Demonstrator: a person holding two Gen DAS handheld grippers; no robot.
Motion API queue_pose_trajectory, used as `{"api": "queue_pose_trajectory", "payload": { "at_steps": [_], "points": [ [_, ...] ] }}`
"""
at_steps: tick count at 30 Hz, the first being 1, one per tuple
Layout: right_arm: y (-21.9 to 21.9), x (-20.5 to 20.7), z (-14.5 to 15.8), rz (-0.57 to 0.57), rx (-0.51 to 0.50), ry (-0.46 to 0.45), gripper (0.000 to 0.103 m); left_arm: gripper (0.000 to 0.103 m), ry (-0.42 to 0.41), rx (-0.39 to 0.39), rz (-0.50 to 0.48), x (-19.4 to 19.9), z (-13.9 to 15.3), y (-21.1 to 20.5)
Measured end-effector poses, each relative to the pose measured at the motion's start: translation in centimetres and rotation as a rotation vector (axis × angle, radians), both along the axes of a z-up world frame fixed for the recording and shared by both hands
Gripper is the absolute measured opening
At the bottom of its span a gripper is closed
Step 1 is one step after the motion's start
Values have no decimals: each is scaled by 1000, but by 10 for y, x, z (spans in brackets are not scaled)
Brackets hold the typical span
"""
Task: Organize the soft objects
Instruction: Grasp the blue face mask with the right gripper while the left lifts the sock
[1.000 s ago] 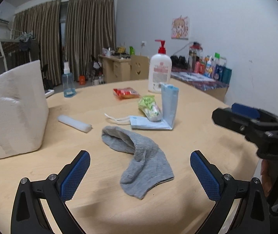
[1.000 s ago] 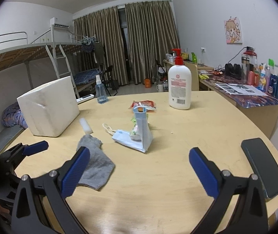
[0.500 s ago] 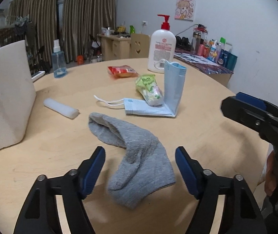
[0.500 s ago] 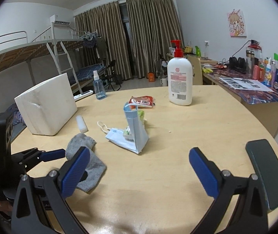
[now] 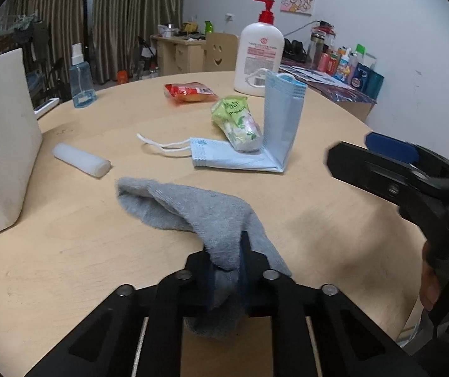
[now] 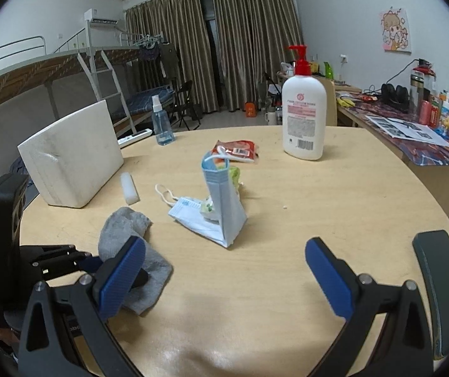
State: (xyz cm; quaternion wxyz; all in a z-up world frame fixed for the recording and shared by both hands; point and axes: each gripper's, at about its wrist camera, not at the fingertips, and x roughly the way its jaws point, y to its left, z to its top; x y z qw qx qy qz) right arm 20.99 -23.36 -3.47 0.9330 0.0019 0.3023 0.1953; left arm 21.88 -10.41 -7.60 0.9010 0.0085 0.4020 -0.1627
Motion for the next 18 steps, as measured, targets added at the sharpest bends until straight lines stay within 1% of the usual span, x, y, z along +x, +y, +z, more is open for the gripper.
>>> {"api": "queue_pose_trajectory", "payload": {
  "at_steps": [2,8,15,16,18],
  "points": [
    [3,5,-1,-5,-7,13,103,9,2,-10,-7,0,0,1],
    [8,18,-3,-18,-6,50,103,9,1,-35,-13,-2,1,4],
    [18,27,1,-44,-48,29,103,9,-18,-63,3,-5,3,12],
    [19,28,1,-47,-52,30,102,9,-16,-66,2,-4,3,13],
    [19,32,0,-58,-57,34,92,9,-16,-71,3,-4,3,13]
  ]
}}
